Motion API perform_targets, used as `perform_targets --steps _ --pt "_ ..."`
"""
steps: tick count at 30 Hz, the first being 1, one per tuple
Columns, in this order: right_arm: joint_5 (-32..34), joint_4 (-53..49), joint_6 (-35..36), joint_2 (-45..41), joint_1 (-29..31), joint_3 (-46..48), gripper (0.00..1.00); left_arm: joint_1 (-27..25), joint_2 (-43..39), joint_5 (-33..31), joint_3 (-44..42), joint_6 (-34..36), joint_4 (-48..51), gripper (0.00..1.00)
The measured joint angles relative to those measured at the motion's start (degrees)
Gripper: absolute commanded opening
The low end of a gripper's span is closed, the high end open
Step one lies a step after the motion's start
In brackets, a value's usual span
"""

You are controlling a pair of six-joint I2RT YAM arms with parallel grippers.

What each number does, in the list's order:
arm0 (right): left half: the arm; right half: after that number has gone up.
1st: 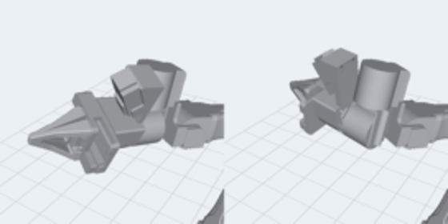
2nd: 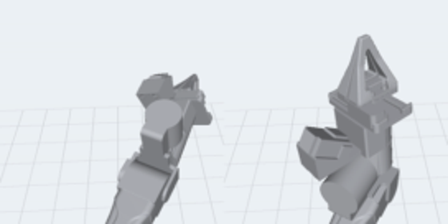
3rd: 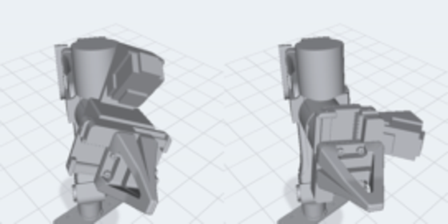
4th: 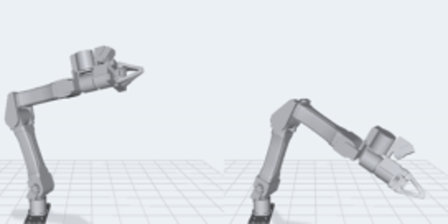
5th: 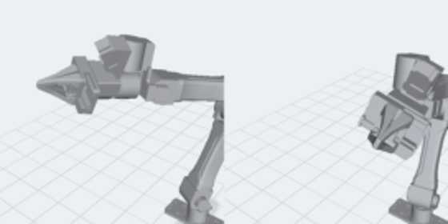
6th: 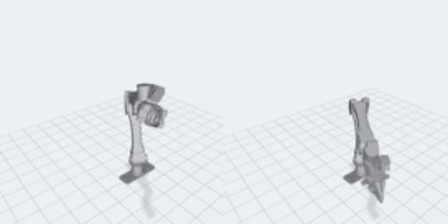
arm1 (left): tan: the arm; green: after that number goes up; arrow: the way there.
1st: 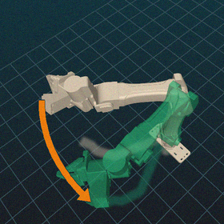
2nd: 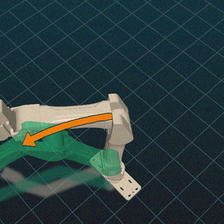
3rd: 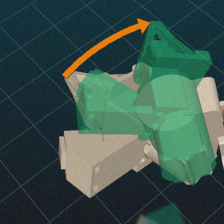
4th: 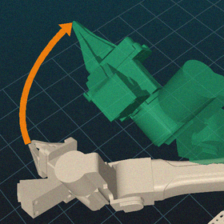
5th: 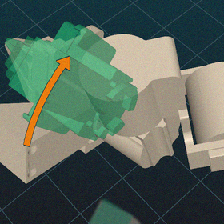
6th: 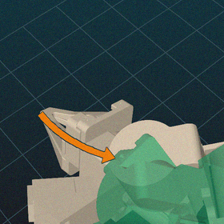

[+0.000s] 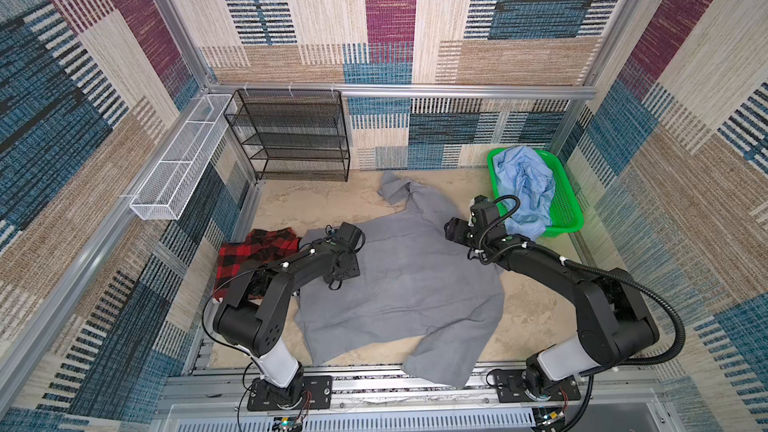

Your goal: Fold and stack the long sleeve shirts

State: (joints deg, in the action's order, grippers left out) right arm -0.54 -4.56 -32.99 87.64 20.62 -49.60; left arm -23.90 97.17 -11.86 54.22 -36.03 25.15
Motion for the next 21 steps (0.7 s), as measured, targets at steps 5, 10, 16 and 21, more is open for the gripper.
perform_targets --steps 5,10,16,21 --pt "-2.5 1.2 -3.3 0.8 0.1 6.4 0.81 0.0 5.0 -1.4 4.9 0.3 -2.0 0.61" --pt "-2.2 2.4 -6.1 2.6 0.1 8.4 0.83 0.2 10.6 -2.6 11.4 1.5 -3.0 0.61" --pt "0.1 6.4 -7.6 3.0 -2.9 9.8 0.84 0.2 17.1 -2.2 20.9 3.4 -1.1 0.61" --pt "0.0 4.0 -3.8 7.6 -5.3 3.3 0.84 0.9 22.6 -1.0 29.9 5.1 1.7 0.63"
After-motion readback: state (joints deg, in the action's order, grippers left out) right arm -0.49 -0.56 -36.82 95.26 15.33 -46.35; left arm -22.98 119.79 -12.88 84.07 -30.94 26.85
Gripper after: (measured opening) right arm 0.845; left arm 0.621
